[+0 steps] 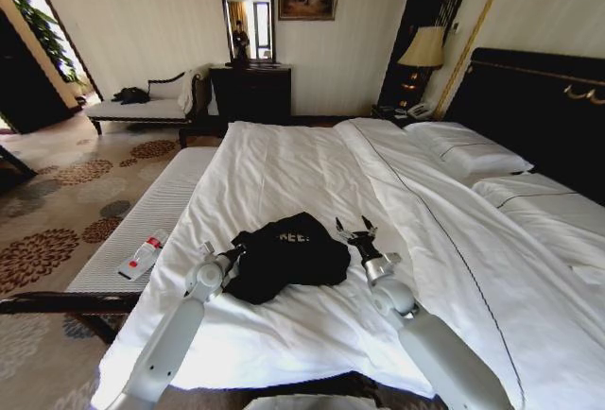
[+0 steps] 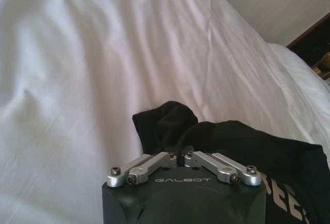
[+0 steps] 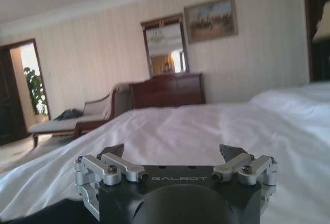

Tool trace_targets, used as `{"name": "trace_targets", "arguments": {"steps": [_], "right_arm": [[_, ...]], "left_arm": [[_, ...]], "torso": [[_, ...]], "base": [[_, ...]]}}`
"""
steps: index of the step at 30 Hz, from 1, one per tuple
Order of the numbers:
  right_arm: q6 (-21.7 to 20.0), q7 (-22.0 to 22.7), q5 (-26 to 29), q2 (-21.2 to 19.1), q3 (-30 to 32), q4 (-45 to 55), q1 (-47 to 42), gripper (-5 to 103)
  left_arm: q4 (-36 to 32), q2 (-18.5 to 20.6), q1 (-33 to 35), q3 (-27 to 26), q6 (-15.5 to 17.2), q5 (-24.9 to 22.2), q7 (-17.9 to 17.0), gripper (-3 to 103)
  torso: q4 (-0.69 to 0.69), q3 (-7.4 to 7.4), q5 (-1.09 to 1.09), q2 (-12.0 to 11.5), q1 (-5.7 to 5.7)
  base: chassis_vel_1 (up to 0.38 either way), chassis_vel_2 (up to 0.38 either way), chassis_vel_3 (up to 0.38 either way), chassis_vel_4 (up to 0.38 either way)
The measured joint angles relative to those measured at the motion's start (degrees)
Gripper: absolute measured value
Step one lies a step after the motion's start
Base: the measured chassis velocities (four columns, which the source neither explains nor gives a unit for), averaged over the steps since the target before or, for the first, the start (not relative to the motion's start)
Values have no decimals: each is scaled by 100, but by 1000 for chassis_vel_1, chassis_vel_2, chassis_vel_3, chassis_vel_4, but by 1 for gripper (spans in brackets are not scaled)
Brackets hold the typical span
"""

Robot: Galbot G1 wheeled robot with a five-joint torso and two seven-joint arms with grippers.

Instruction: Fold the clothes on the bed.

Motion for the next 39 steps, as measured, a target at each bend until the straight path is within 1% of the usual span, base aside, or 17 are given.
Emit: {"name": "trace_targets", "arguments": {"steps": [1,2,3,4,8,9,11,13,20,23,24,26,28,29,31,33,39], "right_arm": [[-65,32,78,1,-74,-33,59,100],[-263,121,346,14,-280,-137,229,100],[-357,158,498,32,-386,-210,323,100],[-357,158,498,32,-386,-210,323,100],[-747,227,877,96,-672,-481,636,100],[-747,227,877,96,-672,-481,636,100],[-868,256,1129,174,-706,-642,791,100],[-921,282,1324,275,-648,-802,908,100],[-967,364,1604,361,-408,-1014,1039,100],[-1117,601,1986,371,-246,-1045,1070,100],[-1117,601,1986,371,-246,-1045,1070,100],[-1237,746,2143,365,-180,-1037,1052,100],[-1431,923,2549,335,-101,-914,979,100],[-1431,923,2549,335,-101,-914,979,100],[-1562,1030,2912,319,-46,-808,941,100],[-1717,1260,3367,341,10,-662,911,100],[-1848,1420,3597,456,31,-627,922,100]], "left_arm": [[-4,1,0,-2,-2,0,0,2],[-21,1,0,-7,-8,0,0,2],[-32,1,-2,-8,-9,1,0,2],[-32,1,-2,-8,-9,1,0,2],[-64,-6,-10,-1,-11,2,-1,2],[-64,-6,-10,-1,-11,2,-1,2],[-74,-12,-14,2,-11,8,-2,2],[-74,-16,-16,-2,-10,24,-2,2],[-46,14,-20,-48,-11,37,6,2],[-48,19,-10,-57,-13,39,9,2],[-48,19,-10,-57,-13,39,9,2],[-54,21,1,-57,-13,41,9,2],[-76,46,16,-58,-13,43,9,2],[-76,46,16,-58,-13,43,9,2],[-92,69,22,-61,-10,43,9,2],[-112,92,36,-69,-2,43,8,2],[-155,105,82,-73,11,42,2,2]], "torso": [[0,0,0,0,0],[0,0,-1,0,0],[0,0,0,0,0],[0,0,0,0,0],[0,0,0,0,0],[0,0,0,0,0],[-1,0,0,0,0],[0,0,0,0,0],[-1,0,0,-1,0],[-1,0,0,0,0],[-1,0,0,0,0],[0,0,0,0,0],[-1,0,0,0,0],[-1,0,0,0,0],[-1,0,0,0,-1],[-1,-1,0,0,-1],[0,0,0,0,-1]], "base": [[0,0,0,0],[0,0,0,0],[0,0,0,0],[0,0,0,0],[0,0,0,0],[0,0,0,0],[0,0,0,0],[0,0,0,0],[0,0,0,0],[0,0,0,0],[0,0,0,0],[0,0,0,0],[0,0,0,0],[0,0,0,0],[0,0,0,0],[0,0,0,0],[0,0,0,0]]}}
